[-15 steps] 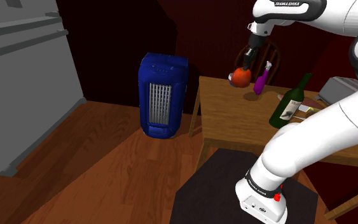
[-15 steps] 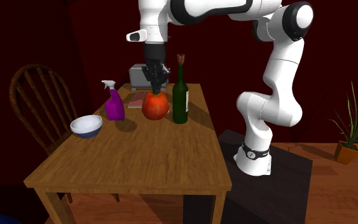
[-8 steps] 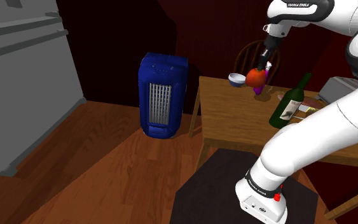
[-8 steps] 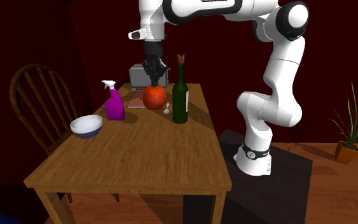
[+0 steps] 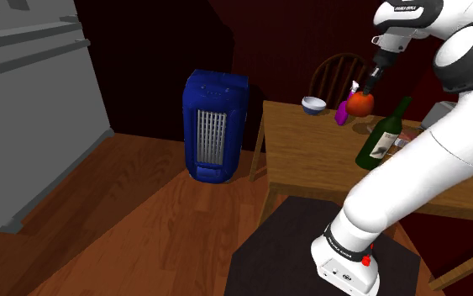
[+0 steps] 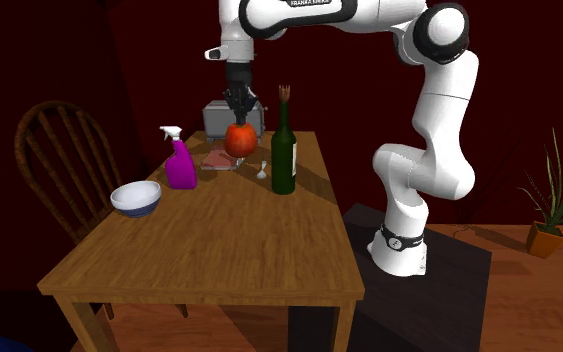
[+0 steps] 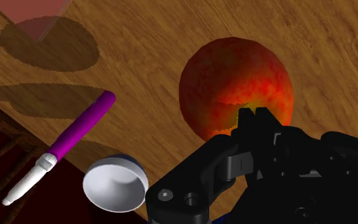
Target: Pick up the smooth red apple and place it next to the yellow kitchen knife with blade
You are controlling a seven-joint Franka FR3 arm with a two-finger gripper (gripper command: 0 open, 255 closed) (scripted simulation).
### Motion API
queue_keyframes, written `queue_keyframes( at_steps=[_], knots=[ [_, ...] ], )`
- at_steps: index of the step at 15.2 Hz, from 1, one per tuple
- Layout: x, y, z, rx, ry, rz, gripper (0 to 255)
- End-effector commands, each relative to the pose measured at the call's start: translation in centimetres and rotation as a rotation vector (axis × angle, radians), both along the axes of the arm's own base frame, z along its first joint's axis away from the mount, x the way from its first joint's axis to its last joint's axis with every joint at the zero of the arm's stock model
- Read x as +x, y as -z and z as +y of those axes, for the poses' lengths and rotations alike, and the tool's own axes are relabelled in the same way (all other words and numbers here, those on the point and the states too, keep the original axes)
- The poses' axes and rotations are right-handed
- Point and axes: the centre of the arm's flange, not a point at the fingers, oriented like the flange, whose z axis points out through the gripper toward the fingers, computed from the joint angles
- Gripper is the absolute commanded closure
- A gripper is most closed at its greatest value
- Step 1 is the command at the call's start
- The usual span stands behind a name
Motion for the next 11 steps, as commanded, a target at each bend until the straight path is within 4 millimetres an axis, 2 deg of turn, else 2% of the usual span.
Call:
queue_keyframes(
  at_steps=[1, 7, 11],
  knots=[
    [-1.8, -0.1, -1.9, -0.001, -0.002, 0.000, 255],
    [-7.1, -0.1, -8.2, -0.001, -0.002, 0.000, 255],
    [-7.1, 2.0, -8.2, -0.001, -0.002, 0.000, 255]
  ],
)
